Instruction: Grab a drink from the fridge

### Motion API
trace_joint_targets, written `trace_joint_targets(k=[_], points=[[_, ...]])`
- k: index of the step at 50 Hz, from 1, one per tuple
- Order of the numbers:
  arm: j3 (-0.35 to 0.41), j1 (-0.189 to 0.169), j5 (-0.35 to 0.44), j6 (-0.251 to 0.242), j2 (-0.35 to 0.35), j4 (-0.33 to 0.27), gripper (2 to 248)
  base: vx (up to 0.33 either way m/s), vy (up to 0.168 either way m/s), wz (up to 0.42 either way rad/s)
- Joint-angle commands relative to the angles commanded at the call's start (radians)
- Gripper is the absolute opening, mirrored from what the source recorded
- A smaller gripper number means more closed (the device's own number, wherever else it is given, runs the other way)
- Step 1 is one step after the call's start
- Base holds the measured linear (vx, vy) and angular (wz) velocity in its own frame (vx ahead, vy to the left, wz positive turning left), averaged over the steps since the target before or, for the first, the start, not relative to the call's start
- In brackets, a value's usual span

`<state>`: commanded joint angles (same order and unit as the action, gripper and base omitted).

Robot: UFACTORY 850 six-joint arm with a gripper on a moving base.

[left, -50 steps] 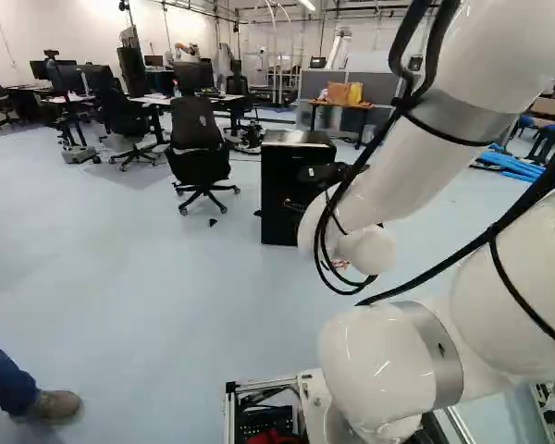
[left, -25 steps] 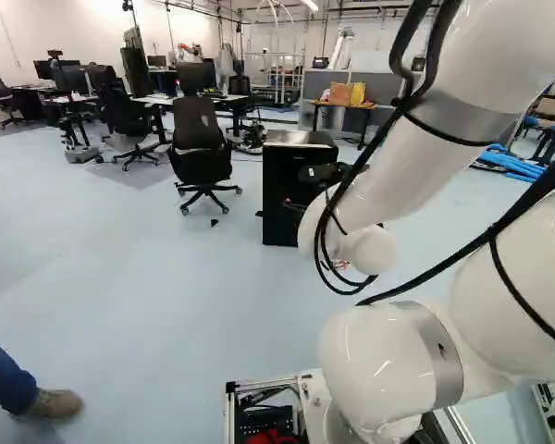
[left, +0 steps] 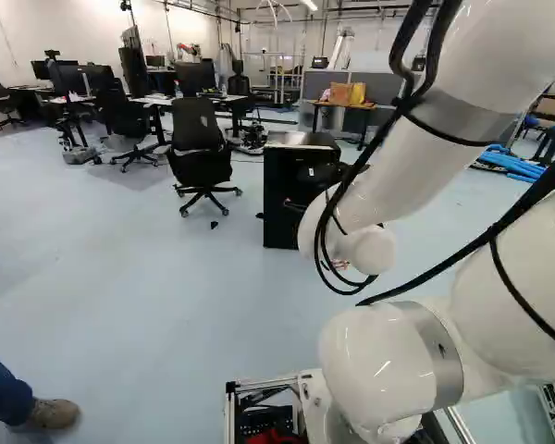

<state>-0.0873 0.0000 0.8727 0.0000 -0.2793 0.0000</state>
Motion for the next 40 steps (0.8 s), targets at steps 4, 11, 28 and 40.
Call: trace_joint_targets(k=[4, 11, 28, 40], points=[[0.0, 0.0, 0.0, 0.0, 0.0, 0.0, 247, 0.056, 0.032, -0.011], [0.0, 0.0, 0.0, 0.0, 0.0, 0.0, 247, 0.06, 0.04, -0.009], [0.0, 0.0, 0.0, 0.0, 0.0, 0.0, 247, 0.067, 0.038, -0.01], [0.0, 0.0, 0.0, 0.0, 0.0, 0.0, 247, 0.072, 0.026, -0.017]])
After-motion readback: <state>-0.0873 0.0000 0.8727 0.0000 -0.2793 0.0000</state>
